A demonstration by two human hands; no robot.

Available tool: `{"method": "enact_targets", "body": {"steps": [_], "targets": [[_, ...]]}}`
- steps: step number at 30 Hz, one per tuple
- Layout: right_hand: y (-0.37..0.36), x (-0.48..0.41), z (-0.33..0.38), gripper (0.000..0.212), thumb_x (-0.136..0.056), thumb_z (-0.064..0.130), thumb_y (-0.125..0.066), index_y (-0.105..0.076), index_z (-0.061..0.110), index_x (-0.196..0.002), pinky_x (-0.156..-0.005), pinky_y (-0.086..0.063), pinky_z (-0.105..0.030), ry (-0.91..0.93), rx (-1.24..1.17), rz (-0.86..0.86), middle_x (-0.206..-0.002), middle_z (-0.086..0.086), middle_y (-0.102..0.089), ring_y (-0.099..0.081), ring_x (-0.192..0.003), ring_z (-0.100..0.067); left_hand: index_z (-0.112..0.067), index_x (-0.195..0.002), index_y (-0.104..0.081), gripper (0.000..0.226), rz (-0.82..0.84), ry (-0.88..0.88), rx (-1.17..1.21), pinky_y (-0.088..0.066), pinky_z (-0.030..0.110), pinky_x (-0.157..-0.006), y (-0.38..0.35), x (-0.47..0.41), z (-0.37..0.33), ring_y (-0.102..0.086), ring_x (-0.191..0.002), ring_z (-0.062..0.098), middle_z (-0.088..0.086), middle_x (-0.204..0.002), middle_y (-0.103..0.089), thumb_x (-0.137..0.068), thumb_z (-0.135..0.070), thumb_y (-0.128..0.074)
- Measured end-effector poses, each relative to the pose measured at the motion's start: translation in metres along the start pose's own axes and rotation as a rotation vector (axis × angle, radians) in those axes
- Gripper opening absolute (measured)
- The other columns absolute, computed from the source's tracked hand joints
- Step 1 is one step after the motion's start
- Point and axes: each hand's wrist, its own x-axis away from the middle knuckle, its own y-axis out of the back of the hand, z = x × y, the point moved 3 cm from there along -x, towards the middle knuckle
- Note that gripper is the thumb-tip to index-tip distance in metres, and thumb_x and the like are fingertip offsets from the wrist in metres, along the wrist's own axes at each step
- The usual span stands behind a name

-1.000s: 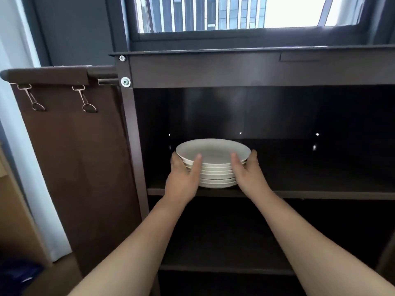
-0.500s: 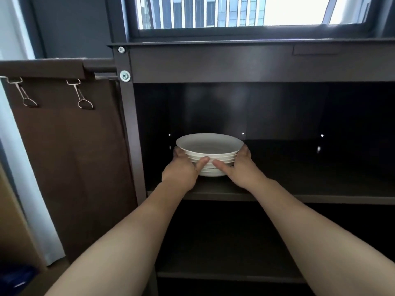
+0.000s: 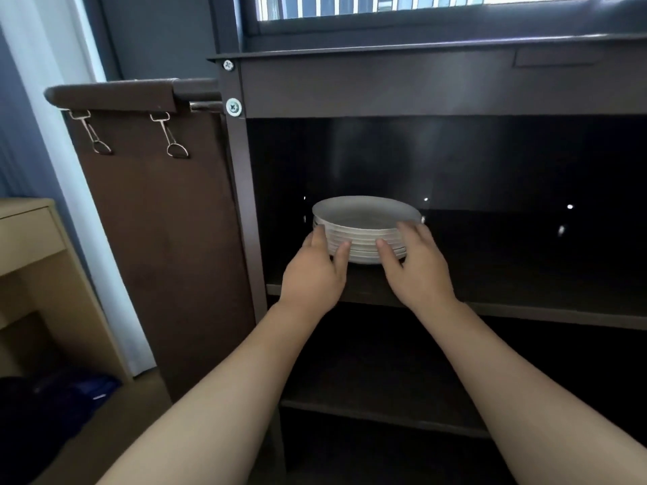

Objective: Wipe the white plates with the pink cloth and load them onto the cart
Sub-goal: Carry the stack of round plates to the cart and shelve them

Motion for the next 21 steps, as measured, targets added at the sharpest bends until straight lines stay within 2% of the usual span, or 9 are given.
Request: {"method": "enact_targets", "body": {"steps": [3, 5, 8, 11, 15, 19, 21], "targets": [[0.008, 0.016, 0.030, 0.041, -0.098, 0.032, -0.051, -0.057, 0.005, -0.129, -0.096, -0.042, -0.027, 0.135, -0.124, -0.018, -0.128, -0.006, -0.058, -0.053, -0.119, -0.018, -0.011, -0.142, -0.041, 0.050, 0.025, -0.010, -0.048, -0.038, 0.024, -0.091, 0.027, 0.029, -0.010, -0.048, -0.125, 0.019, 0.005, -0.137, -0.052, -0.101, -0.039, -0.040], [0.013, 0.015, 0.067, 0.040, -0.096, 0.032, -0.050, -0.062, 0.003, -0.121, -0.094, -0.048, -0.029, 0.204, -0.241, 0.049, -0.117, -0.004, -0.063, -0.057, -0.111, -0.015, -0.010, -0.141, -0.043, 0.050, 0.040, 0.071, -0.101, -0.037, 0.026, -0.098, 0.066, 0.038, -0.011, -0.046, -0.128, 0.019, 0.005, -0.138, -0.052, -0.101, -0.039, -0.040], [0.020, 0.002, 0.136, 0.036, -0.094, 0.029, -0.054, -0.066, 0.004, -0.117, -0.087, -0.053, -0.031, 0.261, -0.328, 0.184, -0.114, -0.005, -0.065, -0.061, -0.105, -0.016, -0.011, -0.142, -0.044, 0.050, -0.005, 0.259, -0.173, -0.034, 0.025, -0.103, 0.148, 0.043, -0.006, -0.044, -0.132, 0.017, 0.003, -0.141, -0.050, -0.101, -0.039, -0.039], [0.037, -0.020, 0.214, 0.034, -0.093, 0.029, -0.055, -0.066, 0.007, -0.116, -0.080, -0.054, -0.034, 0.273, -0.397, 0.329, -0.113, -0.002, -0.064, -0.063, -0.097, -0.017, -0.015, -0.139, -0.046, 0.047, -0.082, 0.448, -0.290, -0.043, 0.031, -0.098, 0.247, 0.048, -0.016, -0.052, -0.124, 0.017, 0.001, -0.137, -0.054, -0.101, -0.042, -0.038], [0.066, -0.045, 0.319, 0.032, -0.096, 0.029, -0.057, -0.064, 0.010, -0.121, -0.083, -0.053, -0.034, 0.307, -0.486, 0.510, -0.116, 0.000, -0.062, -0.061, -0.100, -0.016, -0.017, -0.138, -0.046, 0.048, -0.162, 0.679, -0.414, -0.048, 0.033, -0.091, 0.375, 0.071, -0.043, -0.055, -0.117, 0.016, -0.001, -0.133, -0.056, -0.100, -0.045, -0.036], [0.093, -0.052, 0.410, 0.039, -0.098, 0.036, -0.051, -0.057, 0.015, -0.130, -0.083, -0.045, -0.019, 0.367, -0.587, 0.696, -0.116, 0.005, -0.058, -0.057, -0.102, -0.011, -0.020, -0.137, -0.046, 0.047, -0.259, 0.893, -0.514, -0.048, 0.035, -0.091, 0.479, 0.106, -0.082, -0.056, -0.112, 0.016, -0.003, -0.128, -0.058, -0.100, -0.047, -0.036], [0.101, -0.046, 0.448, 0.041, -0.098, 0.039, -0.050, -0.055, 0.017, -0.133, -0.083, -0.044, -0.017, 0.409, -0.635, 0.773, -0.120, 0.005, -0.057, -0.057, -0.106, -0.011, -0.021, -0.135, -0.047, 0.047, -0.326, 0.981, -0.562, -0.048, 0.034, -0.087, 0.521, 0.130, -0.100, -0.057, -0.108, 0.016, -0.004, -0.124, -0.059, -0.099, -0.049, -0.035]]}}
